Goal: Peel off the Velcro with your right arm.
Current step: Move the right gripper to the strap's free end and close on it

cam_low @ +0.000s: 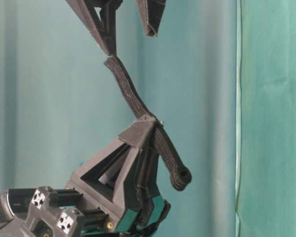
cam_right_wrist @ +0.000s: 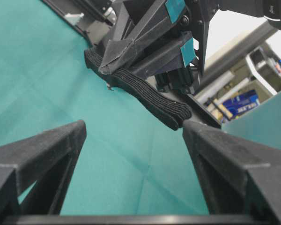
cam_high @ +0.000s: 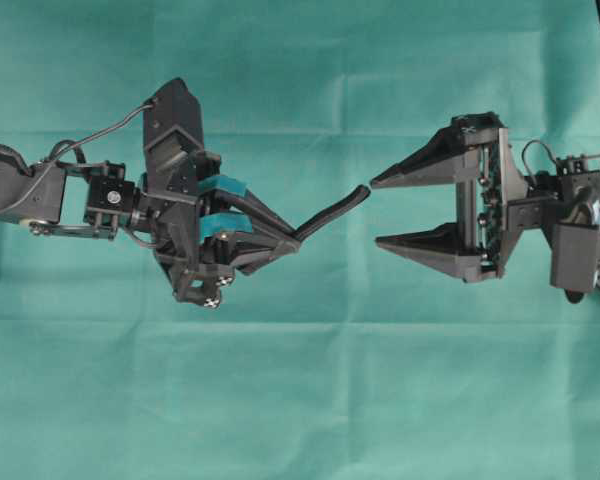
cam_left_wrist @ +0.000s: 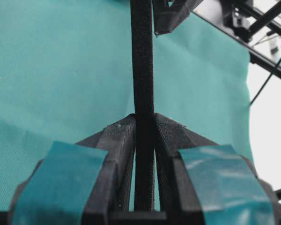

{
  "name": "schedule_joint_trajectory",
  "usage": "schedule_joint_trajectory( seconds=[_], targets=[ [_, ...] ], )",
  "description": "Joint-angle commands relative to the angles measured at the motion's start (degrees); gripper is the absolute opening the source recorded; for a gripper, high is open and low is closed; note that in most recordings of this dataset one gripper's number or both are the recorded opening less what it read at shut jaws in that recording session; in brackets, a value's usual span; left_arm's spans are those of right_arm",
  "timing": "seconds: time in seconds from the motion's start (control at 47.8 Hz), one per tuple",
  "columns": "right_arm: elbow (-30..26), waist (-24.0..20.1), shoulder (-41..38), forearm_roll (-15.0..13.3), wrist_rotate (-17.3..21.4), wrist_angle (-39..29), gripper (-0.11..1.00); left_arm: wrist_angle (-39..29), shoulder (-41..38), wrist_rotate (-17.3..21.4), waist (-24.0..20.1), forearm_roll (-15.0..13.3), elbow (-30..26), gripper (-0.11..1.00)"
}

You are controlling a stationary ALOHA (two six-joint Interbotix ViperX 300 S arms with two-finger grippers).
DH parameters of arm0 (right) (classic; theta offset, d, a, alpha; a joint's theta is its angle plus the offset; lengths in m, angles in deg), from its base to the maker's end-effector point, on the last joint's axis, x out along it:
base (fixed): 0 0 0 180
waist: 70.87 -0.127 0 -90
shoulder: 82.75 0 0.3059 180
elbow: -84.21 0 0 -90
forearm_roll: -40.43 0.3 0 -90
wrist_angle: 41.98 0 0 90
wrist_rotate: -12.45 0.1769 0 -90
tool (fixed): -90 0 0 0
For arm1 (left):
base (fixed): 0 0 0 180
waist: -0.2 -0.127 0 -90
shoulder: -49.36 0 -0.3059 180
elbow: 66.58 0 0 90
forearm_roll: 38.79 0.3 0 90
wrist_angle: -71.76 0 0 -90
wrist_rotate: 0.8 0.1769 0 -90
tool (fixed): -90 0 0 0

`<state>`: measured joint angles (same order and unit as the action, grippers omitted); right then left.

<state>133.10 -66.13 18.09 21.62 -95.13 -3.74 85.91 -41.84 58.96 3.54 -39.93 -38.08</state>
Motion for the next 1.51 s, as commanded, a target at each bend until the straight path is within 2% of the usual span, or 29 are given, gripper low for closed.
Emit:
schedule_joint_trajectory(
  seconds=[0.0,0.899,1.359,1.485],
  targets=[
    [-1.1,0.1,0.2,0.1,0.0,0.9,0.69,0.5,1.0,0.1,-0.4,-0.1,-0.6,0.1],
    [-1.2,0.0,-1.4,0.0,0.1,1.4,0.68,0.5,1.0,0.1,-0.7,-0.1,-0.6,0.1],
    [-1.8,0.1,-1.5,0.1,0.2,1.8,0.48,0.5,1.0,0.1,-0.7,-0.1,-0.7,0.1],
    [-2.0,0.1,-1.5,0.1,0.1,1.8,0.35,0.5,1.0,0.1,-0.7,-0.1,-0.6,0.1]
  ],
)
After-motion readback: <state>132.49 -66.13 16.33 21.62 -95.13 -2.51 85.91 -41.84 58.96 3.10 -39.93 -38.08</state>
